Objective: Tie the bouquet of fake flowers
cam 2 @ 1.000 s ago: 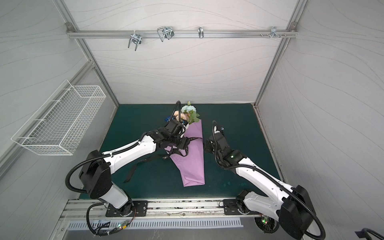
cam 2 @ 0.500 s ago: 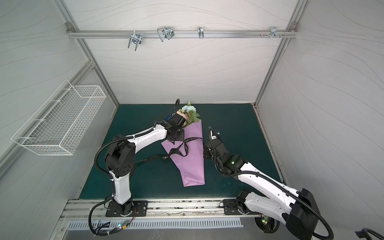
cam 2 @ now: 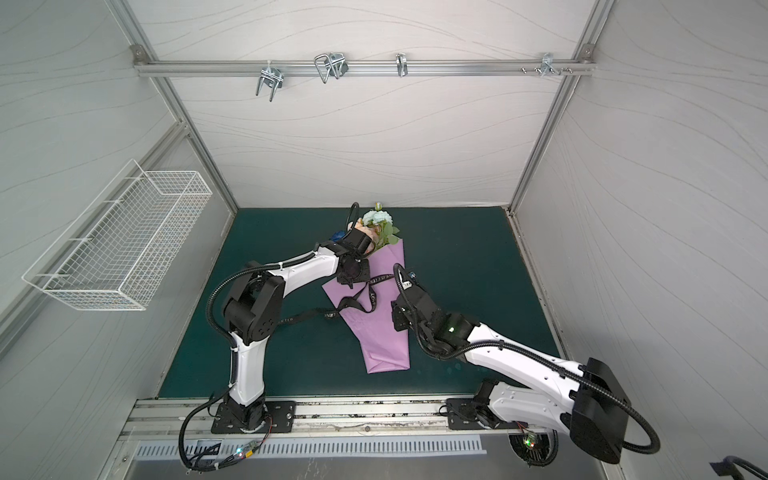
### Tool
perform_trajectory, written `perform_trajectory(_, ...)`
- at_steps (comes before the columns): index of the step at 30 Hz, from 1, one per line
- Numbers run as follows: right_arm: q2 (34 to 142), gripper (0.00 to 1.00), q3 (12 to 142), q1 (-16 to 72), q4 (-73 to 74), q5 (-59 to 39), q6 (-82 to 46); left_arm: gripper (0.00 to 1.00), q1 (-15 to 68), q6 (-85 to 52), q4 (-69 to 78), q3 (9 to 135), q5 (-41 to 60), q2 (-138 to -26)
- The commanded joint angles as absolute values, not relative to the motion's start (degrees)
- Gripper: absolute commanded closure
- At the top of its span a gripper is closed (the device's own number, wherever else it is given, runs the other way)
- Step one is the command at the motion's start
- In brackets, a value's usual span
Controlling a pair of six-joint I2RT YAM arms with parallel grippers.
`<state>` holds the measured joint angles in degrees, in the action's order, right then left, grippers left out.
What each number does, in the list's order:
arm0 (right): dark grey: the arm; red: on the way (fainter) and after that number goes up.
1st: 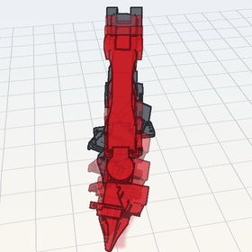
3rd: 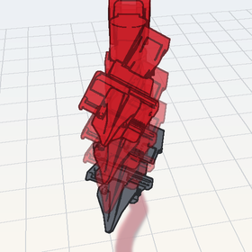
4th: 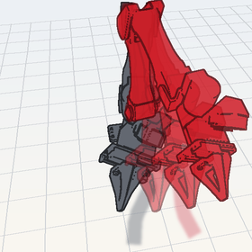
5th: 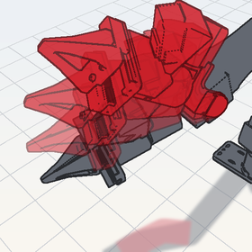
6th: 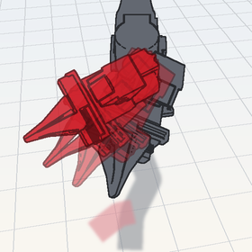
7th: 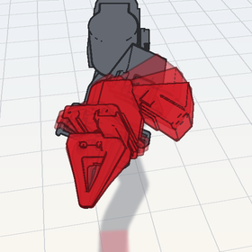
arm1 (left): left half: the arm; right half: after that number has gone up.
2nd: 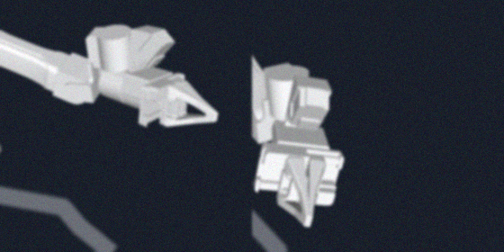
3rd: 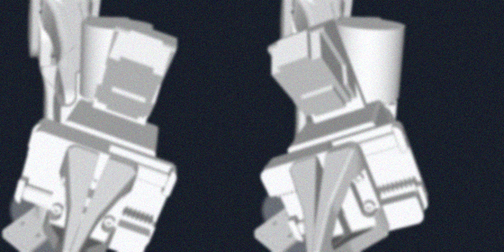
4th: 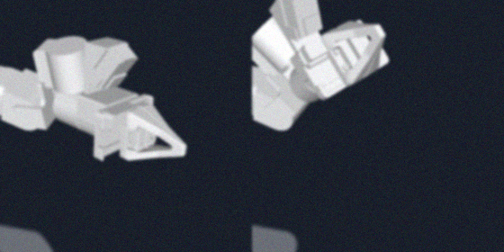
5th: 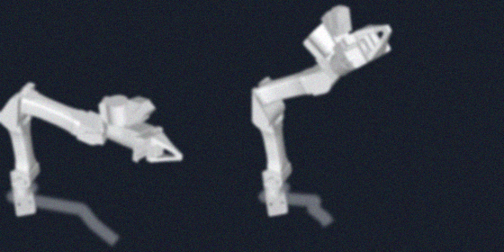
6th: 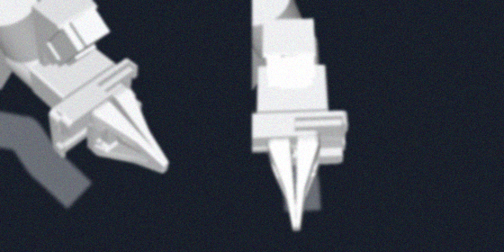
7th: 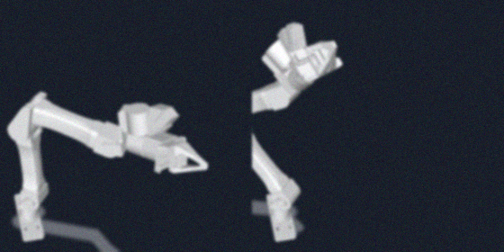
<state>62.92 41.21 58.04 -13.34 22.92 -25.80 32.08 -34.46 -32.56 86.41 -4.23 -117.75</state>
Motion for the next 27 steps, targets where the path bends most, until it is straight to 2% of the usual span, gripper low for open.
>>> perform_trajectory(1,66.13,0.58,44.84,62.08,-9.69,21.97,-20.19,0.55,30.95,-36.21,-31.48,89.20,-2.80,-119.27)
perform_trajectory(2,67.48,0.58,45.52,63.27,-8.97,21.40,-18.76,0.62,30.64,-36.21,-31.51,89.19,-2.38,-119.44)
perform_trajectory(4,70.99,0.58,46.85,65.53,-6.38,18.61,-15.47,0.83,29.91,-36.06,-31.81,89.20,-1.86,-119.48)
perform_trajectory(6,75.06,0.58,48.27,67.03,-3.83,15.44,-11.98,0.96,29.43,-35.51,-32.05,89.26,-1.53,-119.00)
perform_trajectory(12,91.50,0.55,59.54,69.70,-3.01,6.09,0.65,1.00,27.37,-31.85,-32.72,91.27,4.92,-116.72)
perform_trajectory(18,107.35,0.45,73.30,70.09,-4.57,6.13,9.97,1.00,25.98,-27.50,-36.40,95.39,9.52,-117.37)
perform_trajectory(21,111.58,0.39,77.19,69.96,-4.40,4.56,14.07,1.00,25.33,-23.73,-39.99,97.29,7.00,-118.24)
perform_trajectory(27,116.07,0.35,81.55,69.03,-7.60,2.75,20.85,1.00,22.40,-13.38,-44.43,101.06,17.94,-121.02)
